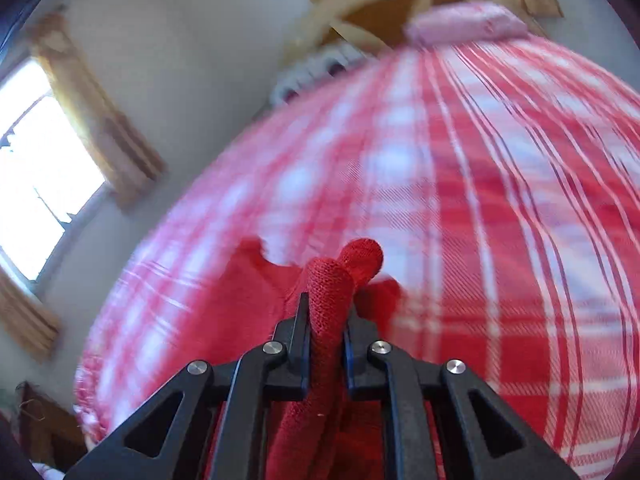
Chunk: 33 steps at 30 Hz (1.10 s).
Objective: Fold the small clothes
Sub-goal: 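Lift the held sweater corner with both tools and fold it over the sweater, then open both tools to release the folded sweater onto the bed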
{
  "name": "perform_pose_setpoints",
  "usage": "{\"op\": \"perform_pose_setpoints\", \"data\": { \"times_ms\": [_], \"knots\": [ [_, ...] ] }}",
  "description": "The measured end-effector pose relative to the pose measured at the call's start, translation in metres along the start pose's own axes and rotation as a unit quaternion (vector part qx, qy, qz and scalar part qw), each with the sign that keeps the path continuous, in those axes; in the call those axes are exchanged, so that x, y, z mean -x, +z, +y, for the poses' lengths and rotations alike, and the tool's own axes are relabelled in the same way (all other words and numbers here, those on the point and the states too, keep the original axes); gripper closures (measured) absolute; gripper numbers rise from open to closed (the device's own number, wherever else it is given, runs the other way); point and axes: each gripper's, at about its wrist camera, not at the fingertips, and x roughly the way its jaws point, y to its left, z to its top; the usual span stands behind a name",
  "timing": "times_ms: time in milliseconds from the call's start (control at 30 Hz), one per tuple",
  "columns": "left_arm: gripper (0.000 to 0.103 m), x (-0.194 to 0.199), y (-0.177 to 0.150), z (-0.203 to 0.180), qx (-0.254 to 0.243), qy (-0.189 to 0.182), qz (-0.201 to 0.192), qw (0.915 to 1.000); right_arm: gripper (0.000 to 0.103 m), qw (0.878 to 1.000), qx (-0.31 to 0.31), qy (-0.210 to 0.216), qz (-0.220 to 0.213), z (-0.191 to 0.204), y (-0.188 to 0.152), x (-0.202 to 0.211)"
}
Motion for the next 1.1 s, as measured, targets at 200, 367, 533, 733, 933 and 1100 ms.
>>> {"op": "perform_pose_setpoints", "data": {
  "times_ms": [200,367,533,733,933,1100],
  "knots": [
    [0.072,0.021,-0.008,-0.003,-0.013,-0.036,0.007,0.9993,0.085,0.988,-0.143,-0.019,-0.056,-0.065,-0.005,0.023],
    [0.042,0.055,-0.017,0.010,0.006,-0.087,-0.008,0.9962,0.085,0.988,-0.135,0.029,-0.070,-0.057,-0.033,0.077],
    [0.026,0.083,-0.018,0.050,0.049,-0.031,-0.052,0.9970,0.085,0.993,-0.093,0.050,-0.057,-0.010,-0.089,0.113],
    [0.024,0.074,-0.022,0.099,0.123,0.034,-0.028,0.9914,0.069,0.989,-0.116,0.078,-0.051,0.017,-0.141,0.128],
    [0.024,0.068,-0.040,0.103,0.135,0.014,-0.007,0.9908,0.058,0.993,-0.080,0.073,-0.047,0.043,-0.162,0.126],
    [0.024,0.076,-0.053,0.084,0.082,0.007,0.000,0.9966,0.064,0.999,-0.019,0.011,-0.025,0.061,-0.161,0.109]
  ]
}}
